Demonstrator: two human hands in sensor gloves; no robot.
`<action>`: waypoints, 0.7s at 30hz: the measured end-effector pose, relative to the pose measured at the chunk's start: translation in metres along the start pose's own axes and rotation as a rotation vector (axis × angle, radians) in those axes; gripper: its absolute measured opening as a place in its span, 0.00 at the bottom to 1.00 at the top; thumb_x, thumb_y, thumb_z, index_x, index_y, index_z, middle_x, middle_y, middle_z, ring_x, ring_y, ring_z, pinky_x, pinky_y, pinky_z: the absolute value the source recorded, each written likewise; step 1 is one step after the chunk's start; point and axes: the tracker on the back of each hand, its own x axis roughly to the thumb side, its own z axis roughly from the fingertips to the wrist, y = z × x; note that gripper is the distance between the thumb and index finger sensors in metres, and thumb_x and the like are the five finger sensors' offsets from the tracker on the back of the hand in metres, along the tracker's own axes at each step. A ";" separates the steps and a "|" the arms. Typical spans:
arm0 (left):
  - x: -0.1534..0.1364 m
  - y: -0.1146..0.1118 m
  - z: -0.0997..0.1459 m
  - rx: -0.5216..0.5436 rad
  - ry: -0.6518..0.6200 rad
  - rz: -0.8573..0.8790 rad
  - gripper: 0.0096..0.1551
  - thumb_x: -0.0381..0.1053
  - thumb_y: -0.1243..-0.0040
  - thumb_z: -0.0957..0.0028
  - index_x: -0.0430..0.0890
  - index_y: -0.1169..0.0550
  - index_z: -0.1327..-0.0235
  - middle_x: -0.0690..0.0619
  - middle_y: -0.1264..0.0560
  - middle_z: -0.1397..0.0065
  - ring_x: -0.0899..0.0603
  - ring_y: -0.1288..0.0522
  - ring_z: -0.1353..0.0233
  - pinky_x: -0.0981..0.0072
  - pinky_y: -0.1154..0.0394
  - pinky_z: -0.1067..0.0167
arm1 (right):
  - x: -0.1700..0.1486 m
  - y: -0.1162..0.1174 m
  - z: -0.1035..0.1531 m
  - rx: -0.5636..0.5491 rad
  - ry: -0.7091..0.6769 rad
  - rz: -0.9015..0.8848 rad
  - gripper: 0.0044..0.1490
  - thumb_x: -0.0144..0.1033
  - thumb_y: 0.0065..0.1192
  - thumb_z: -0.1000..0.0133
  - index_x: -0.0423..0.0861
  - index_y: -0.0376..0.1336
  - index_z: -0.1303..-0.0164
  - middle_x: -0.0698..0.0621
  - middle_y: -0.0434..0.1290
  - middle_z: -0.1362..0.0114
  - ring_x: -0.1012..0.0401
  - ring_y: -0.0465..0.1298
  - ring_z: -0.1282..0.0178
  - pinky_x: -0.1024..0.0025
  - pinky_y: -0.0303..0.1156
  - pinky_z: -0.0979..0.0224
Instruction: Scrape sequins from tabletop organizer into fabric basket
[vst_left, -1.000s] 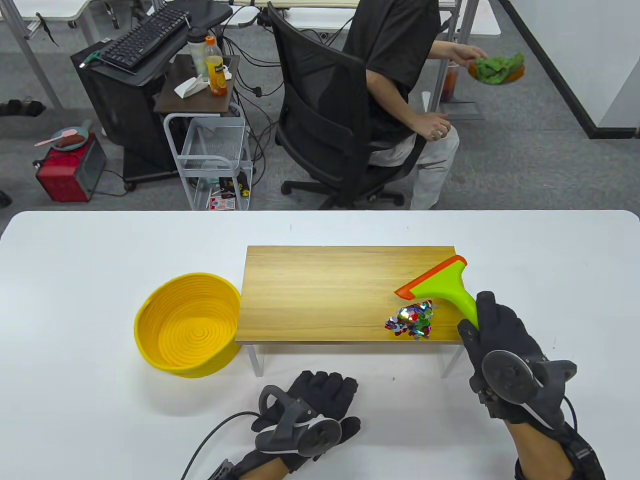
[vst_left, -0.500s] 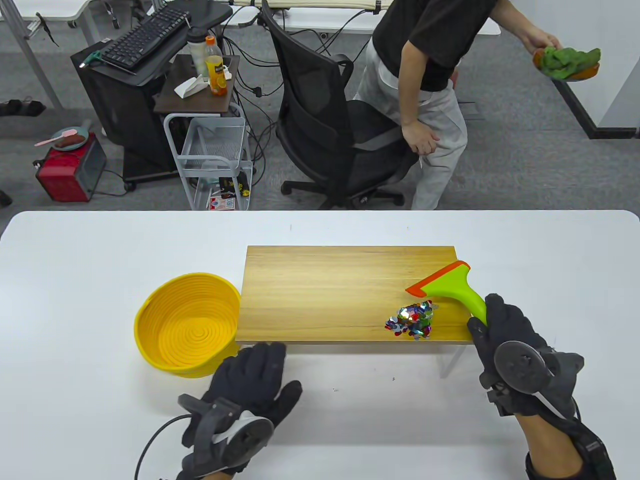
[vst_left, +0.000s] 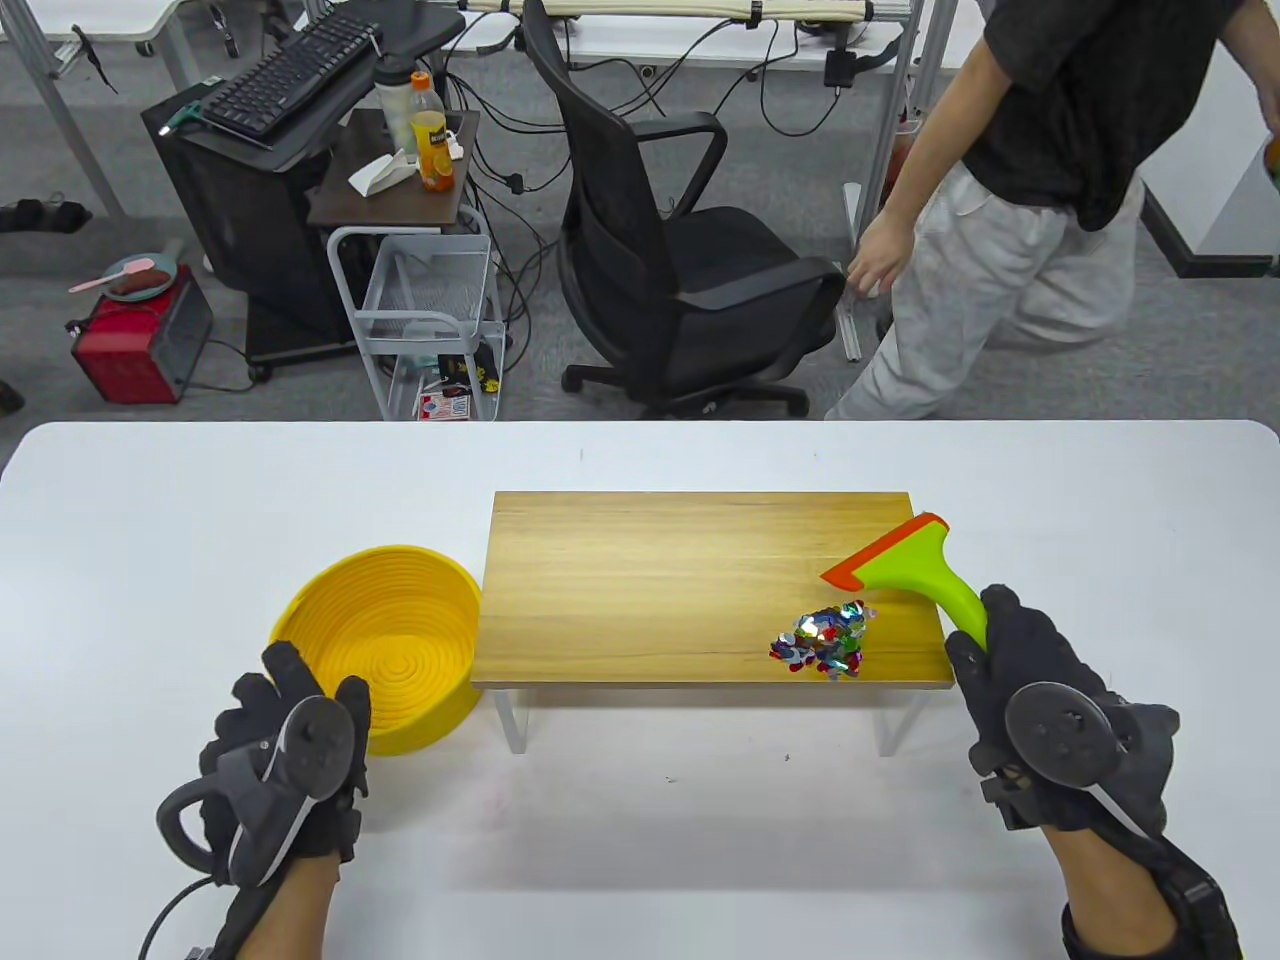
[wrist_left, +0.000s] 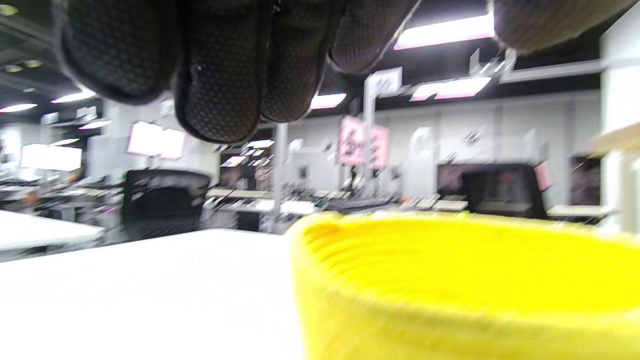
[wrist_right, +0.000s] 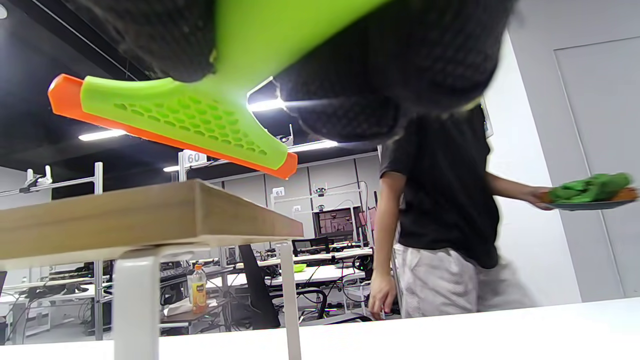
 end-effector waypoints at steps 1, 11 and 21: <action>-0.002 -0.007 -0.004 -0.034 0.032 -0.022 0.48 0.75 0.50 0.49 0.43 0.34 0.28 0.32 0.26 0.30 0.27 0.20 0.41 0.32 0.23 0.50 | 0.000 0.000 0.000 0.001 -0.006 0.003 0.40 0.50 0.59 0.37 0.36 0.57 0.24 0.38 0.73 0.33 0.49 0.82 0.49 0.63 0.81 0.50; -0.015 -0.050 -0.031 -0.304 0.197 -0.041 0.56 0.77 0.52 0.50 0.37 0.46 0.27 0.28 0.28 0.30 0.26 0.20 0.40 0.32 0.22 0.50 | 0.003 0.003 0.001 0.004 -0.031 0.020 0.39 0.50 0.60 0.37 0.37 0.57 0.23 0.38 0.73 0.32 0.49 0.81 0.47 0.61 0.81 0.48; -0.032 -0.079 -0.044 -0.389 0.313 0.267 0.47 0.63 0.49 0.46 0.29 0.46 0.35 0.43 0.13 0.49 0.39 0.10 0.55 0.43 0.16 0.59 | 0.004 0.009 0.001 0.019 -0.041 0.035 0.39 0.50 0.60 0.37 0.38 0.57 0.23 0.38 0.72 0.32 0.48 0.81 0.47 0.60 0.80 0.47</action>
